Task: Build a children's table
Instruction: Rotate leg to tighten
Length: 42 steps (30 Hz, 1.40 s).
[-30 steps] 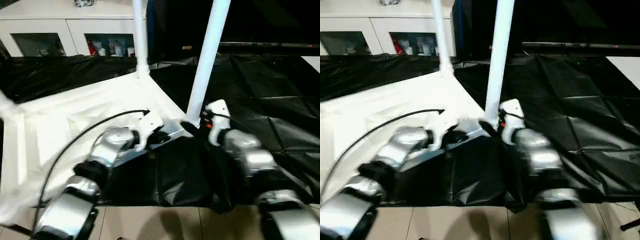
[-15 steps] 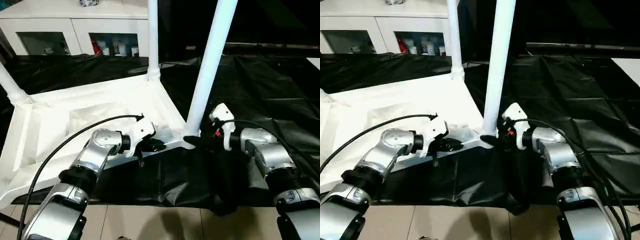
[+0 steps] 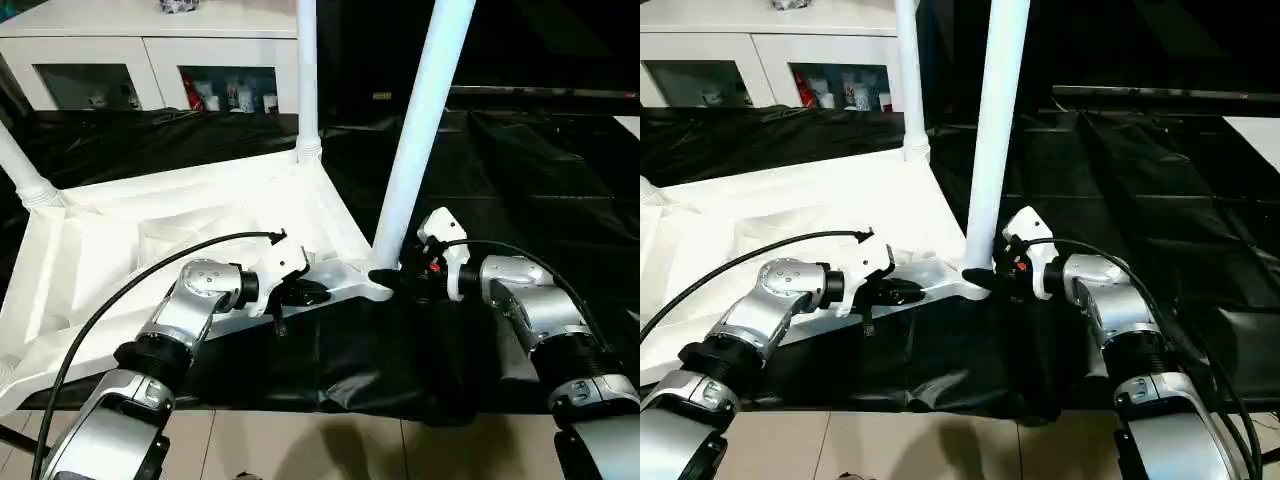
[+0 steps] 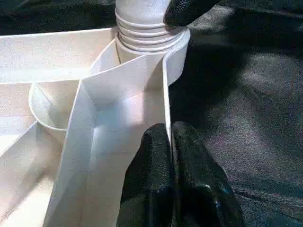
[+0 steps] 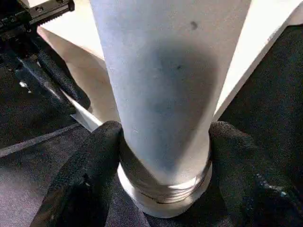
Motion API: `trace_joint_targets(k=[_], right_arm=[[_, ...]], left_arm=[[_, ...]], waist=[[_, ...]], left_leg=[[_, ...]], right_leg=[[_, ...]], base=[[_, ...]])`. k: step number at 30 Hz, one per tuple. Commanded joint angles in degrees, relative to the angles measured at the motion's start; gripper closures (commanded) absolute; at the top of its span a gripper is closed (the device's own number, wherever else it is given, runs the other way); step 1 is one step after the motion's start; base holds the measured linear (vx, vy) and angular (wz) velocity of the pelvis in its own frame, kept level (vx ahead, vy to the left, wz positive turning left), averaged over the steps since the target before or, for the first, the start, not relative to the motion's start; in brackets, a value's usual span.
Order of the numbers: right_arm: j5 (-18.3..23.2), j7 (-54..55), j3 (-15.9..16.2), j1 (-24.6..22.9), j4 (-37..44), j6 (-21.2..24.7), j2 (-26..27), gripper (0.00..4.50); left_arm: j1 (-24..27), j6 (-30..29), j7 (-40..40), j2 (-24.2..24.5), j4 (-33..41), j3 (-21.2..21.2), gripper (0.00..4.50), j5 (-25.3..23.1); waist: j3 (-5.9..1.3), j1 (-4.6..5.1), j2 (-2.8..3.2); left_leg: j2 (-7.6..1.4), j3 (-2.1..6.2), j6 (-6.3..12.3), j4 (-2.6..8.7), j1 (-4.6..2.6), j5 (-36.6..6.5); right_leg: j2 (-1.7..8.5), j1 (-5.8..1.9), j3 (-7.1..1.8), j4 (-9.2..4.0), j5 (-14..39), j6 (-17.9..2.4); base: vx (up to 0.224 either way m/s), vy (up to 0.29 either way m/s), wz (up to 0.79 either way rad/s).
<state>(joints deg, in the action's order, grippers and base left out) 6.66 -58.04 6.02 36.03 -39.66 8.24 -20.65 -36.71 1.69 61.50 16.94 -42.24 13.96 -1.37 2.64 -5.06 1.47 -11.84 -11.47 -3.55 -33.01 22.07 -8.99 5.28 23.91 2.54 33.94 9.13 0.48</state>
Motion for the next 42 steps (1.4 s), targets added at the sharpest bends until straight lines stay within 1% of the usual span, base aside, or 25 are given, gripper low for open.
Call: trace_joint_targets(k=[1,2,3,4,5,7,8,10,11,12,15,18,19,21,22,24,26,31,32,33,36,37,39,40,42], right_arm=[[-0.4,4.7,-0.4,-0.5,-1.1,0.0,2.1,1.90],[-0.6,8.7,-1.5,-0.7,-2.1,0.1,3.3,1.93],[-0.7,14.5,-2.9,-1.0,-3.2,0.6,5.1,1.93],[-0.7,14.5,-2.9,-1.0,-3.2,0.6,5.1,1.93],[-0.8,17.9,-3.7,-1.2,-3.7,0.9,6.2,1.94],[-0.7,22.6,-4.9,-1.7,-4.2,1.6,8.0,1.96],[-0.7,29.2,-6.4,-2.2,-4.4,2.5,10.8,1.96],[-0.7,33.9,-7.4,-2.5,-4.6,3.1,12.8,1.96],[-1.0,39.4,-8.3,-2.6,-5.0,3.2,15.2,1.96],[-1.3,42.7,-8.8,-2.6,-5.2,3.2,16.6,1.96],[-1.2,49.6,-9.7,-2.0,-5.3,3.1,21.2,1.96],[-0.5,49.9,-10.0,-1.6,-5.1,2.2,22.7,1.96],[-0.4,50.0,-10.2,-1.4,-5.0,1.9,23.0,1.40],[0.0,49.6,-10.5,-1.3,-4.5,1.3,23.1,1.40],[-0.1,48.6,-10.2,-1.3,-3.8,1.1,22.6,1.23],[-0.6,47.7,-9.6,-1.3,-2.9,1.0,21.9,0.97],[-1.1,45.7,-8.8,-1.3,-1.0,1.6,20.2,0.93],[-2.3,40.4,-7.0,-1.7,2.7,4.8,15.2,0.86],[-2.2,38.0,-6.8,-1.8,3.9,6.3,13.2,0.86],[-2.2,37.6,-6.7,-1.8,4.0,6.4,12.9,0.86],[-1.6,28.9,-5.6,-1.7,6.3,9.6,7.1,0.86],[-1.3,27.0,-5.2,-1.6,6.7,10.1,6.0,0.86],[-0.8,23.4,-4.7,-1.4,6.9,10.4,4.1,0.86],[-0.2,17.5,-3.3,-1.3,7.7,10.5,1.3,0.86],[0.1,15.5,-2.9,-1.3,8.1,10.6,0.4,0.86]], left_arm=[[-0.4,-1.1,-2.1,-0.8,-0.8,0.4,4.50,-0.9],[-1.0,-1.6,-4.3,-1.6,-1.7,0.1,4.50,-1.4],[-1.9,-1.8,-7.3,-2.6,-3.1,-0.1,4.50,-2.1],[-1.9,-1.8,-7.3,-2.6,-3.1,-0.1,4.50,-2.1],[-2.5,-1.7,-9.2,-3.2,-3.9,-0.2,4.50,-2.6],[-3.3,-2.2,-11.4,-4.2,-5.1,-0.3,4.50,-3.0],[-4.9,-3.2,-15.4,-5.9,-6.8,-0.6,4.50,-3.5],[-6.0,-3.9,-18.2,-7.1,-8.1,-0.9,4.50,-3.9],[-7.2,-4.6,-21.8,-8.5,-9.4,-1.2,4.50,-4.4],[-7.9,-5.0,-24.0,-9.3,-10.2,-1.3,4.50,-4.6],[-9.4,-4.7,-26.9,-11.6,-11.8,-1.1,4.50,-5.4],[-9.5,-4.2,-26.5,-12.1,-11.8,-0.9,4.50,-5.4],[-9.5,-3.8,-26.2,-12.1,-11.9,-0.8,4.50,-5.4],[-9.2,-2.9,-25.3,-12.1,-11.9,-0.8,4.50,-5.2],[-8.6,-2.3,-24.0,-11.8,-11.4,-0.7,4.50,-4.9],[-8.2,-1.8,-23.1,-11.4,-11.0,-0.7,4.50,-4.8],[-7.5,-1.0,-21.6,-10.6,-10.7,-0.7,4.50,-4.6],[-6.5,-0.4,-19.8,-8.9,-9.8,-1.0,4.50,-4.3],[-6.1,0.0,-18.7,-8.1,-9.2,-0.9,4.50,-4.1],[-6.0,0.1,-18.5,-8.0,-9.1,-0.9,4.50,-4.1],[-4.6,0.6,-14.1,-5.8,-6.7,-0.8,4.50,-3.2],[-4.4,0.5,-13.3,-5.3,-6.2,-0.8,4.50,-3.0],[-3.8,0.5,-11.6,-4.5,-5.2,-0.7,4.50,-2.7],[-2.8,0.6,-9.3,-3.1,-3.5,-0.4,4.50,-2.5],[-2.4,0.6,-8.6,-2.7,-2.8,-0.3,4.50,-2.4]], waist=[[-3.84,-0.14,-0.68],[-3.72,0.01,-0.25],[-3.66,0.35,-0.43],[-3.56,0.54,-0.45],[-3.58,0.54,-0.42],[-3.47,0.65,-0.47],[-3.47,0.70,-0.42],[-3.30,1.02,-0.21],[-3.33,1.15,-0.10],[-3.30,1.32,-0.07],[-3.35,1.56,0.11],[-3.48,1.56,0.19],[-3.46,1.62,0.17],[-3.50,1.61,0.20],[-3.47,1.76,0.17],[-3.50,1.80,0.15],[-3.52,1.73,-0.24],[-3.68,1.38,-0.36],[-3.76,1.45,-0.63],[-3.78,1.29,-0.60],[-4.02,1.13,-0.37],[-4.12,1.12,-0.48],[-4.34,0.84,-0.37],[-4.32,0.73,-0.26],[-4.30,0.62,-0.29]], left_leg=[[-1.10,0.38,2.11,3.41,-1.05,-14.8],[-1.04,0.47,1.65,3.53,-1.07,-15.3],[-0.94,0.51,1.05,3.62,-1.16,-16.6],[-0.88,0.47,0.77,3.66,-1.22,-17.2],[-0.86,0.66,-0.14,3.75,-1.63,-18.9],[-0.81,0.81,-0.42,3.93,-1.48,-20.0],[-0.83,0.80,-0.47,3.97,-1.49,-20.1],[-0.74,0.81,-1.41,4.09,-1.82,-21.3],[-0.62,1.12,-1.83,4.20,-1.73,-22.1],[-0.68,1.02,-2.03,4.19,-2.04,-23.1],[-0.56,1.18,-2.03,4.34,-2.07,-24.7],[-0.58,1.24,-1.50,4.53,-1.90,-24.5],[-0.61,1.24,-1.28,4.59,-1.74,-24.2],[-0.64,1.24,-1.17,4.63,-1.72,-24.0],[-0.62,1.29,-1.02,4.74,-1.43,-23.7],[-0.66,1.21,-0.91,4.68,-1.53,-23.5],[-0.71,1.14,-0.56,4.65,-1.48,-22.9],[-0.74,0.86,0.59,4.34,-1.28,-18.3],[-0.63,0.71,1.04,4.19,-1.17,-17.4],[-0.68,0.75,1.26,4.14,-1.13,-16.8],[-0.84,0.71,2.46,3.83,-0.93,-13.7],[-0.79,0.68,2.67,3.69,-0.84,-12.8],[-0.87,0.52,3.90,3.29,-0.71,-10.0],[-0.96,0.54,4.36,3.25,-0.67,-9.8],[-0.98,0.37,4.69,3.10,-0.75,-9.6]], right_leg=[[2.20,-2.81,-1.27,-3.58,13.4,-13.3],[2.23,-2.71,-1.30,-3.68,14.5,-13.0],[2.25,-2.60,-1.31,-3.98,16.5,-12.5],[2.19,-2.45,-1.36,-4.13,17.7,-12.1],[2.31,-2.28,-1.33,-4.53,21.2,-11.0],[2.26,-2.31,-1.25,-4.77,22.9,-10.0],[2.26,-2.23,-1.31,-4.78,23.1,-9.8],[2.14,-1.72,-1.37,-5.11,24.7,-9.2],[2.27,-1.94,-1.17,-5.20,26.3,-8.5],[2.18,-1.47,-1.26,-5.53,26.6,-8.2],[2.14,-1.43,-1.16,-5.76,26.7,-7.8],[2.17,-1.78,-1.09,-5.74,24.6,-7.8],[2.17,-1.91,-1.10,-5.68,23.5,-8.1],[2.18,-1.99,-1.10,-5.62,22.6,-8.4],[2.23,-2.25,-1.06,-5.47,21.8,-8.7],[2.22,-2.18,-1.12,-5.47,21.2,-8.9],[2.26,-2.35,-1.16,-5.38,21.0,-9.1],[2.30,-2.76,-1.29,-4.87,16.4,-10.4],[2.24,-2.94,-1.27,-4.77,15.4,-10.6],[2.39,-3.04,-1.29,-4.68,15.0,-10.7],[2.31,-3.37,-1.21,-4.05,10.6,-11.9],[2.24,-3.48,-1.16,-3.87,9.2,-12.3],[2.15,-3.63,-1.04,-3.21,4.0,-14.1],[2.14,-3.73,-0.91,-3.02,3.0,-14.9],[2.05,-3.56,-1.01,-2.92,2.5,-15.4]], base=[[0.000,0.000,0.00],[0.000,0.000,0.00],[0.000,0.000,0.00],[0.000,0.000,0.00],[0.000,0.000,0.00],[0.000,0.000,0.00],[0.000,0.000,0.00],[0.000,0.000,0.00],[0.000,0.000,0.00],[0.000,0.000,0.00],[0.000,0.000,0.00],[0.000,0.000,0.00],[0.000,0.000,0.00],[0.000,0.000,0.00],[0.000,0.000,0.00],[0.000,0.000,0.00],[0.000,0.000,0.00],[0.000,0.000,0.00],[0.000,0.000,0.00],[0.000,0.000,0.00],[0.000,0.000,0.00],[0.000,0.000,0.00],[0.000,0.000,0.00],[0.000,0.000,0.00],[0.000,0.000,0.00]])
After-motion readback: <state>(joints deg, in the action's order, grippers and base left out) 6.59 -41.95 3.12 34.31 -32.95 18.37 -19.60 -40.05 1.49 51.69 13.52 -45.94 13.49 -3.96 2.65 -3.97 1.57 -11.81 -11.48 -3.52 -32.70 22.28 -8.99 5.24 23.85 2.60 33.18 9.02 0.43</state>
